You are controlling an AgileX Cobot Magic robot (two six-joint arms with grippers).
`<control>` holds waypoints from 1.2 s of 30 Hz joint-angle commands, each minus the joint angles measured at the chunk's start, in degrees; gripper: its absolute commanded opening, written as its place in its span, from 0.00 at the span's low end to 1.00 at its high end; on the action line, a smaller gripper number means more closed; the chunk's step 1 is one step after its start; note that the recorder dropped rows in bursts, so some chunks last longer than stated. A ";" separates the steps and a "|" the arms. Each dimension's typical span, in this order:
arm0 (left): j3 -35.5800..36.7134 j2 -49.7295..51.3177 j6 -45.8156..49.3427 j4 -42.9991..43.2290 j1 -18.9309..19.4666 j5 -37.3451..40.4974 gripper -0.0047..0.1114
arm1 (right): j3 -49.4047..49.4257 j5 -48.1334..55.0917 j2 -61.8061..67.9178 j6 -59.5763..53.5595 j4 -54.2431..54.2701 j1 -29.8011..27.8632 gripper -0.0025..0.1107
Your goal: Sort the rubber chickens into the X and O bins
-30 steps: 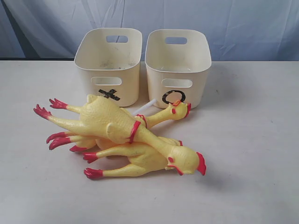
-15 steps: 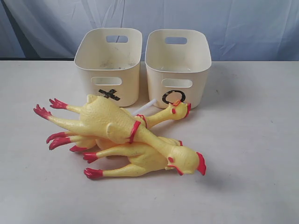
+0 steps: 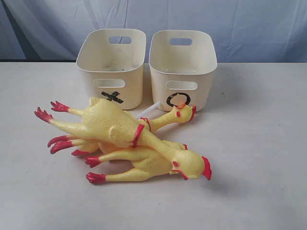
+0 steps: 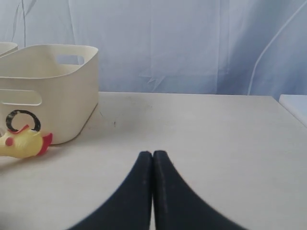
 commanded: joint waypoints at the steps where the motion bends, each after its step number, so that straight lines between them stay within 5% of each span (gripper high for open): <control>1: 0.23 -0.24 -0.18 0.06 0.04 -0.22 0.04 | 0.46 -1.88 -0.21 -0.41 -3.33 0.23 0.01; 15: 0.23 -0.24 -0.18 0.06 0.04 -0.22 0.04 | 0.46 -13.66 -0.21 -0.22 -2.99 0.23 0.01; 25: 0.23 -0.24 -0.18 0.06 0.04 -0.22 0.04 | 0.46 -20.95 -0.21 10.34 13.57 0.23 0.01; 36: 0.23 -0.24 -0.18 0.06 0.04 -0.22 0.04 | -2.27 -18.27 -0.21 13.44 16.21 0.23 0.01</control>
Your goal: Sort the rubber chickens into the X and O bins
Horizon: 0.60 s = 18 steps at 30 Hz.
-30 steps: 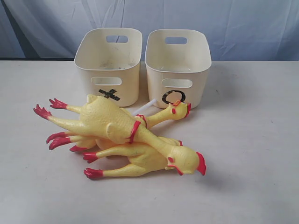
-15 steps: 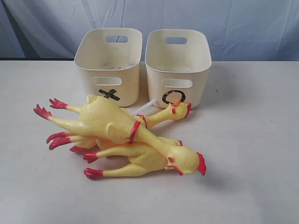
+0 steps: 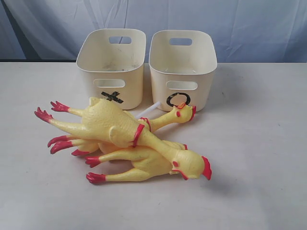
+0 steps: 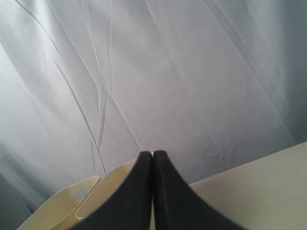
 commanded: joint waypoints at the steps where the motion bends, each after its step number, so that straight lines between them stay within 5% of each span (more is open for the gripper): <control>1: 0.23 -0.24 -0.18 0.06 0.04 -0.22 0.04 | -3.72 3.73 -0.21 1.33 0.12 0.23 0.01; 10: 0.23 -0.24 -0.18 0.06 0.04 -0.22 0.04 | -19.08 24.06 4.54 -3.12 1.05 0.23 0.01; 18: 0.23 -0.24 -0.18 0.06 0.04 -0.22 0.04 | -27.79 33.25 15.57 -41.99 25.66 1.26 0.01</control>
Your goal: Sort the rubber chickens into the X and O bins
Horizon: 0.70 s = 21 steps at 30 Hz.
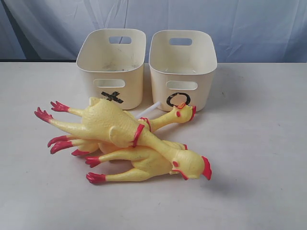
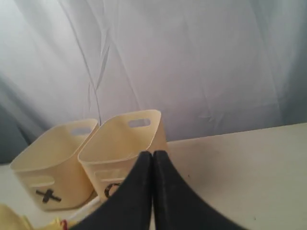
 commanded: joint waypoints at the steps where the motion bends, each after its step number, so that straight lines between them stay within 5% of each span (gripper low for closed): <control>1: 0.23 -0.24 -0.18 0.06 0.04 -0.22 0.04 | -3.17 2.78 6.46 -19.56 13.99 1.90 0.01; 10: 0.23 -0.24 -0.18 0.06 0.04 -0.22 0.04 | -5.77 4.54 20.59 -27.22 15.14 11.64 0.01; 21: 0.23 -0.24 -0.18 0.06 0.04 -0.22 0.04 | -11.30 6.95 40.00 -27.22 3.70 24.57 0.01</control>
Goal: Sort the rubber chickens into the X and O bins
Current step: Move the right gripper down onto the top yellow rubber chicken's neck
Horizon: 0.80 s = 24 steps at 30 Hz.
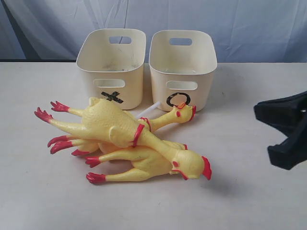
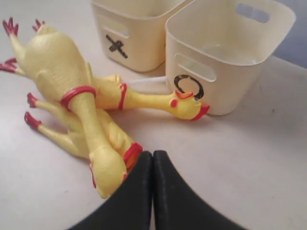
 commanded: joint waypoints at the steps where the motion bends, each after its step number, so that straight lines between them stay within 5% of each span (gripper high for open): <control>1: 0.23 -0.24 -0.18 0.06 0.04 -0.22 0.04 | -2.93 1.65 8.05 -0.49 -2.46 4.49 0.01; 12: 0.23 -0.24 -0.18 0.06 0.04 -0.22 0.04 | -9.73 2.03 25.38 -1.52 -3.16 7.86 0.03; 15: 0.23 -0.24 -0.18 0.06 0.04 -0.22 0.04 | -11.46 2.03 28.32 -1.51 -2.95 7.86 0.17; 20: 0.23 -0.24 -0.18 0.06 0.04 -0.22 0.04 | -14.00 2.28 32.63 -1.51 0.74 7.86 0.57; 24: 0.23 -0.24 -0.18 0.06 0.04 -0.22 0.04 | -15.25 4.17 36.96 -7.13 6.18 7.86 0.59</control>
